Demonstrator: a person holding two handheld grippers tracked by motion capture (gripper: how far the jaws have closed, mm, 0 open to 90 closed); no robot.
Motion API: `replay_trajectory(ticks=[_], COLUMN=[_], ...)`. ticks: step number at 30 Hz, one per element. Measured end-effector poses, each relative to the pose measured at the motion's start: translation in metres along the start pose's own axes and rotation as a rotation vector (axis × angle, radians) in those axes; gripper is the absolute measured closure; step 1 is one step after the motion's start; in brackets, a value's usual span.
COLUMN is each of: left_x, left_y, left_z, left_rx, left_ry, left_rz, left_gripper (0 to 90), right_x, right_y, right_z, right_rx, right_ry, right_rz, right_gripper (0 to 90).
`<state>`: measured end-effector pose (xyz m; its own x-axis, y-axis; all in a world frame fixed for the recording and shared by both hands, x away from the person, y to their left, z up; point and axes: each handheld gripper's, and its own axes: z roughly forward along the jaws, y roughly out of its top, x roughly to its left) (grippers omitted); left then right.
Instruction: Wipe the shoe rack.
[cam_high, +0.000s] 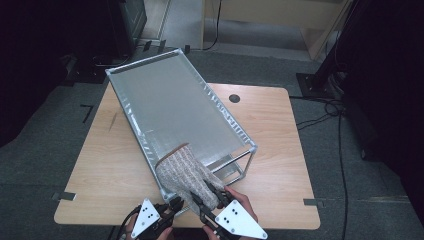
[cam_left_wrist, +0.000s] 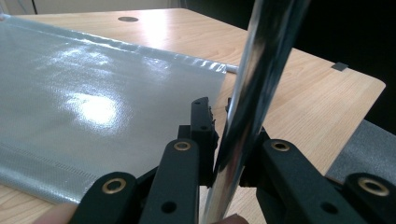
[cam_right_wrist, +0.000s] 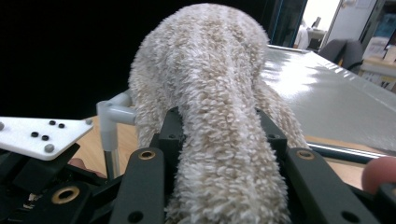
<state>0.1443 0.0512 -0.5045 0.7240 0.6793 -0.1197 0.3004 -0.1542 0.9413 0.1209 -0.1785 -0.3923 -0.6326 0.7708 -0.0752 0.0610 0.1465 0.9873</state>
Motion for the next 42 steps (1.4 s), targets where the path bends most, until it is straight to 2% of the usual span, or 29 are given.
replay_trajectory(ticks=[2,6,9,13,15,18,19,20,23,26,29,31,33,35,40,42], left_x=[0.0,0.001,0.001,0.001,0.0,0.001,0.001,0.001,0.001,0.001,0.0,-0.001,-0.003,-0.003,-0.002,-0.002], left_y=[0.0,0.0,0.0,0.0,0.0,0.0,0.001,0.001,0.001,0.004,0.008,0.01,0.01,0.01,0.01,0.01], left_z=[0.0,0.0,0.0,-0.001,-0.001,0.0,0.0,0.0,-0.001,-0.005,-0.009,-0.011,-0.011,-0.011,-0.011,-0.011], left_rx=[0.002,0.003,0.005,0.005,0.002,0.0,0.0,0.001,0.0,-0.034,-0.069,-0.067,-0.065,-0.063,-0.063,-0.066], left_ry=[-0.002,-0.006,-0.006,-0.005,-0.008,-0.01,-0.012,-0.012,-0.018,-0.025,-0.019,-0.014,0.002,0.001,-0.007,-0.009], left_rz=[-0.003,-0.001,0.0,0.002,0.002,0.004,0.003,0.004,0.0,0.01,0.016,0.025,0.038,0.038,0.034,0.033], left_gripper=[81.6,81.6,81.6,81.6,81.6,81.6,81.7,81.7,81.4,78.0,77.2,78.6,80.1,80.5,80.6,80.6], right_x=[-0.008,-0.03,-0.049,-0.071,-0.079,-0.088,-0.089,-0.087,-0.079,-0.068,-0.061,-0.059,-0.058,-0.056,-0.041,-0.035], right_y=[0.0,-0.002,-0.005,-0.012,-0.016,-0.021,-0.021,-0.021,-0.02,-0.02,-0.023,-0.026,-0.031,-0.038,-0.06,-0.068], right_z=[-0.001,-0.006,-0.011,-0.019,-0.022,-0.025,-0.025,-0.026,-0.024,-0.022,-0.021,-0.021,-0.02,-0.019,-0.015,-0.013], right_rx=[0.001,0.009,0.008,0.002,0.001,-0.005,-0.011,-0.01,-0.023,-0.036,-0.05,-0.06,-0.074,-0.085,-0.114,-0.105], right_ry=[-0.02,-0.105,-0.181,-0.298,-0.372,-0.42,-0.421,-0.425,-0.407,-0.365,-0.356,-0.366,-0.37,-0.381,-0.456,-0.479], right_rz=[0.015,0.049,0.079,0.087,0.082,0.119,0.115,0.126,0.108,0.072,0.062,0.052,0.066,0.073,0.029,0.015], right_gripper=[63.4,63.5,63.5,63.1,63.0,63.1,63.2,63.3,63.5,63.3,63.1,62.8,62.3,62.5,64.0,64.6])
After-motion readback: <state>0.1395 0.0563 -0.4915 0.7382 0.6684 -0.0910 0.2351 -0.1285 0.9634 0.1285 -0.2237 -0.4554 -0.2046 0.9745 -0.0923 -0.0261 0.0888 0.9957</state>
